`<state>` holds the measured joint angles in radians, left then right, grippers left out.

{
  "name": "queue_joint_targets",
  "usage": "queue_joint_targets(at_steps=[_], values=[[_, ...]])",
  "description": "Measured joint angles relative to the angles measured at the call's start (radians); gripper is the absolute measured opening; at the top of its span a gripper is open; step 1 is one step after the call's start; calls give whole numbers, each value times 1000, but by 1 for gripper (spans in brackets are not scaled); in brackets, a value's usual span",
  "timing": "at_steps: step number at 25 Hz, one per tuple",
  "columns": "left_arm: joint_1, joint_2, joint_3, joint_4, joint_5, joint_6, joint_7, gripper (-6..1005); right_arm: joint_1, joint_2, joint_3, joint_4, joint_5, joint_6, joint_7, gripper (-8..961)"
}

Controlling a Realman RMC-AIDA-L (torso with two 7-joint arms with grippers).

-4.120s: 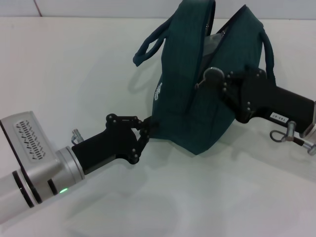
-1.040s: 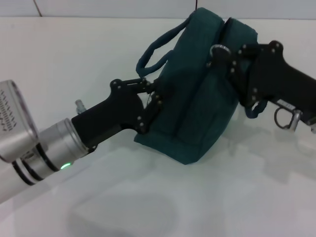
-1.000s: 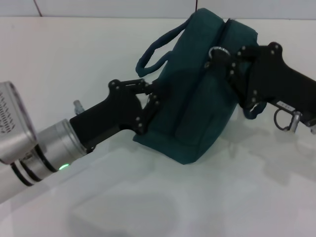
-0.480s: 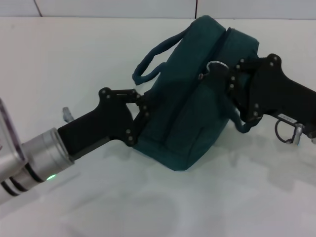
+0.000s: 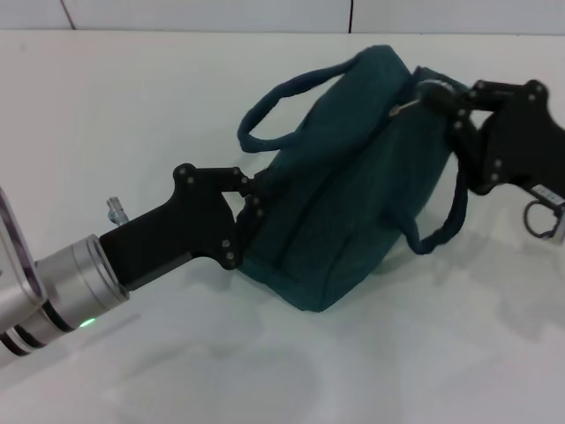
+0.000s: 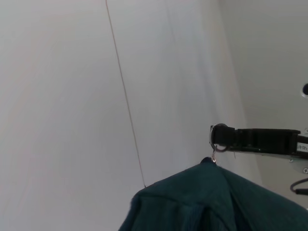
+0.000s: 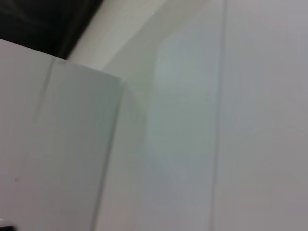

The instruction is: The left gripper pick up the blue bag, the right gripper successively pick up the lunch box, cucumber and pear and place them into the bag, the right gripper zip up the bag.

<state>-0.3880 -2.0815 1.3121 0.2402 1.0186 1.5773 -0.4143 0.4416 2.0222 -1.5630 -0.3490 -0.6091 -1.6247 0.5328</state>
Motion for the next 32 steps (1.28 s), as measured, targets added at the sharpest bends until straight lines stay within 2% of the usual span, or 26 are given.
queue_joint_targets(at_steps=[11,17,21,32], values=[[-6,0,-3,3,-8,-25,-9,54,-31,-2,111,24,1,3,-1,9],[-8,0,-66,3,-9,-43,-51,54,-33,-5,168,66,1,4,-1,10],[-22,2,-80,3,-8,-79,-116,54,-35,-6,187,89,1,8,-1,10],[-17,3,-99,5,-12,-84,-139,54,-49,-8,201,114,3,83,-1,29]])
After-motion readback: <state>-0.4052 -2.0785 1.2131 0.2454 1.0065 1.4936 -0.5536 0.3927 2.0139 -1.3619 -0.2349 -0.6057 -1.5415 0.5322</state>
